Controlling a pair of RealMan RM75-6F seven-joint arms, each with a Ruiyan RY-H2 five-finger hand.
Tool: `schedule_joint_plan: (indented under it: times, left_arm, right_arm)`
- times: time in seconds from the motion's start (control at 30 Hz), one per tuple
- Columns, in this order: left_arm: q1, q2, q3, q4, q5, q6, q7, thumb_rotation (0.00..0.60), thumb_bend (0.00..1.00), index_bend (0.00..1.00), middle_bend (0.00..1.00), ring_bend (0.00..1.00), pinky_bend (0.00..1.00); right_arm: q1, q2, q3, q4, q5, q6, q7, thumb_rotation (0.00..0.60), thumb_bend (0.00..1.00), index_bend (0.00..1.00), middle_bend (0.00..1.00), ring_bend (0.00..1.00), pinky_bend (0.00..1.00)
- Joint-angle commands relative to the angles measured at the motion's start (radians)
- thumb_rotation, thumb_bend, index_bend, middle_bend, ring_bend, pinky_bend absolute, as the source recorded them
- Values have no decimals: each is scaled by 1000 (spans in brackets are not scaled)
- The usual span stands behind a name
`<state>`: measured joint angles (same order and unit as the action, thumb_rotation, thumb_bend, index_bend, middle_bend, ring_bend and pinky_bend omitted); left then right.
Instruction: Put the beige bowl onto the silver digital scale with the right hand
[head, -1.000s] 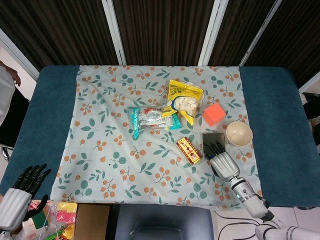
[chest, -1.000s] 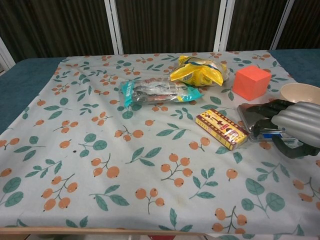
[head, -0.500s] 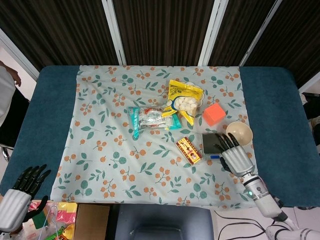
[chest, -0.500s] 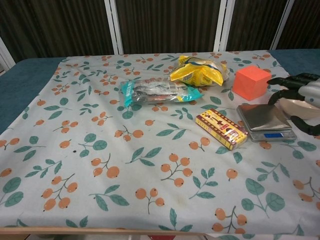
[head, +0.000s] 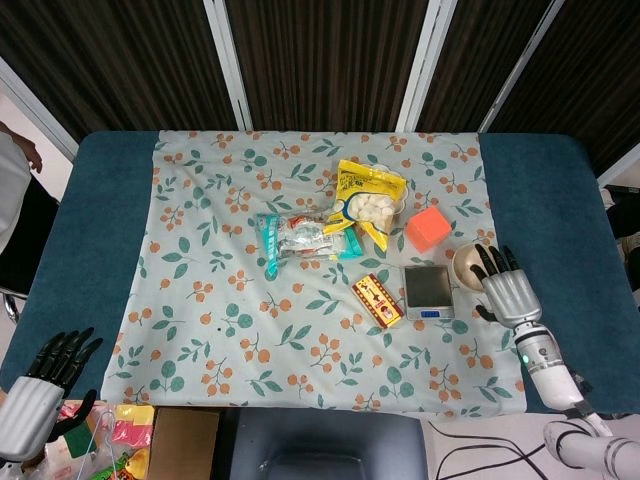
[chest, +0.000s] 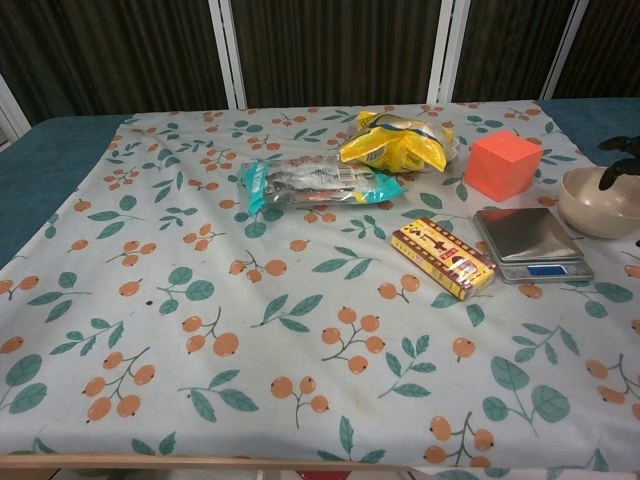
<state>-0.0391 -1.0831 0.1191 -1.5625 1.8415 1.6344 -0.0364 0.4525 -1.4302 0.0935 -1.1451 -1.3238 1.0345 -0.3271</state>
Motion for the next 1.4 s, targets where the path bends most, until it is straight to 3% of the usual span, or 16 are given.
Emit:
schedule_joint_plan:
  times: [0.03,0.23,0.37,0.6,1.03,1.4]
  left_arm:
    - [-1,0,-2,-1,-5,-4,1,600,453,0,0,12,91]
    - [-3,1,-4,-4,-11,-10,3,600,454,0,0,12,90]
    - [-3,2,-4,-4,-11,-9,0,600,453,0,0,12,91]
    - [-3,4,-3,-3,-9,-8,-7,600,453,0,0,12,91]
    - [-1,1,1,-3,0,-4,2,600,453,0,0,12,91]
    - [1,2,3,2,5,3,-5,600,452,0,0,12,90]
  right_arm:
    - [29,-73,7,110,9,-39,44,600,368,468,8,0,0]
    - [50,-134,-2,200,-26,-35,72,600,387,609,67,0,0]
    - [55,-161,-1,232,-39,-18,83,600,584,735,126,0,0]
    - [50,-173,4,249,-53,24,101,600,746,866,196,6,0]
    - [9,-57,-14,11,-180,242,39,600,752,872,208,10,0]
    - [73,-189,-3,57,-184,176,-54,600,753,853,221,22,0]
